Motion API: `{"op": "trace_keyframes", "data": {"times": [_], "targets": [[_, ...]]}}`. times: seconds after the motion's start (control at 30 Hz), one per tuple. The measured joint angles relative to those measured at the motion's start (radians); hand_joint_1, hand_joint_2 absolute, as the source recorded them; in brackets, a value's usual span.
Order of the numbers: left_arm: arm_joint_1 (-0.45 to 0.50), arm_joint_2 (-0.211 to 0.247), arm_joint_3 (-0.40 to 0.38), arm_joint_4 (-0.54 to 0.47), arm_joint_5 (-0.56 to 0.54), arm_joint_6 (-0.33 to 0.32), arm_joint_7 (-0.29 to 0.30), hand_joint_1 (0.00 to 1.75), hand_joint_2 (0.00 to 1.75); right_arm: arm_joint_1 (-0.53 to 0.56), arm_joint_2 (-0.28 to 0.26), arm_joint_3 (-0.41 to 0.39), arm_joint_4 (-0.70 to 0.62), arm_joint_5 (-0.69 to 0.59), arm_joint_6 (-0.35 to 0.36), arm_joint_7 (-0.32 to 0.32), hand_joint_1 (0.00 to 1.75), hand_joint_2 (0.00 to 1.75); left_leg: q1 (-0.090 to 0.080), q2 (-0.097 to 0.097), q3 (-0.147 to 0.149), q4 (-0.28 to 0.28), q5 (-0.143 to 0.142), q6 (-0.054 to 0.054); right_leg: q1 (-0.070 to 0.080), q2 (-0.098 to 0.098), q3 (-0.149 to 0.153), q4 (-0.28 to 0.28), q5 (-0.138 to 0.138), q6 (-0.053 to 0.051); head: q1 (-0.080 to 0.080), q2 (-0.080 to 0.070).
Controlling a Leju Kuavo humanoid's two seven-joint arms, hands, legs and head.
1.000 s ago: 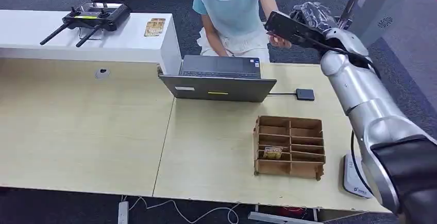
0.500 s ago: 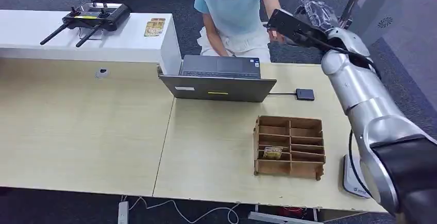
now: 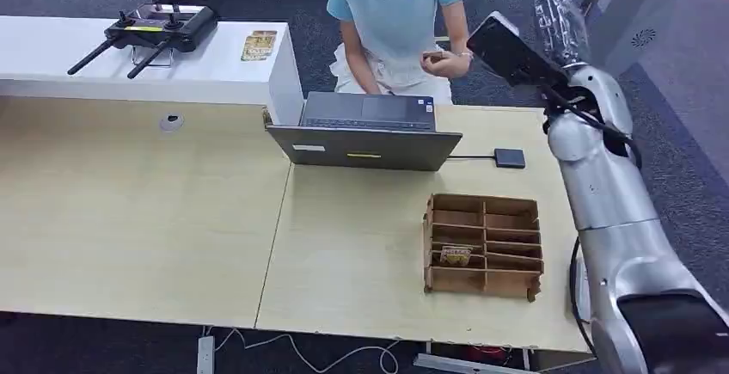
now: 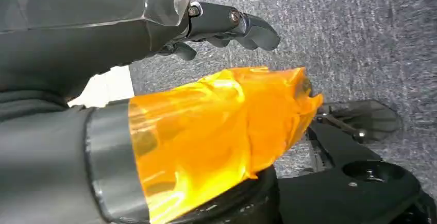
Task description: Pass the card to the sensor for recognition and then transmit it.
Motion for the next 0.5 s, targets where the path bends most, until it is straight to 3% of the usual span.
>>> {"op": "trace_keyframes", "data": {"times": [0.07, 0.2, 0.23, 0.3, 0.5], "targets": [[0.002, -0.001, 0.0, 0.0, 0.006, 0.002, 0.003, 0.0, 0.0, 0.082, -0.006, -0.039, -0.098, -0.069, 0.006, -0.024, 0.0, 1.75, 0.0, 0.0, 0.0, 0.0, 0.0, 0.0, 0.0, 0.0, 0.0, 0.0, 0.0, 0.0, 0.0, 0.0], [0.002, -0.001, 0.0, 0.0, 0.007, 0.002, 0.003, 0.0, 0.0, 0.094, -0.006, -0.043, -0.106, -0.076, 0.007, -0.026, 0.0, 1.75, 0.0, 0.0, 0.0, 0.0, 0.0, 0.0, 0.0, 0.0, 0.0, 0.0, 0.0, 0.0, 0.0, 0.0], [0.003, -0.001, 0.0, 0.0, 0.009, 0.003, 0.003, 0.0, 0.0, 0.139, -0.007, -0.068, -0.159, -0.117, 0.017, -0.037, 0.0, 1.75, 0.0, 0.0, 0.0, 0.0, 0.0, 0.0, 0.0, 0.0, 0.0, -0.001, 0.0, 0.0, 0.0, 0.0], [0.004, -0.006, 0.003, 0.0, 0.026, 0.014, 0.003, 0.0, 0.0, 0.344, -0.004, -0.178, -0.364, -0.354, 0.086, -0.074, 0.0, 1.75, 0.0, -0.001, -0.001, 0.0, -0.001, 0.001, 0.0, -0.001, 0.0, -0.001, 0.0, 0.0, 0.0, 0.0], [0.005, -0.015, 0.01, 0.0, 0.047, 0.026, 0.003, 0.0, 0.0, 0.592, 0.04, -0.318, -0.539, -0.617, 0.14, -0.063, 0.0, 1.75, 0.0, -0.001, -0.001, 0.0, -0.001, 0.002, 0.0, -0.001, 0.0, -0.001, -0.001, 0.0, 0.0, 0.0]]}}
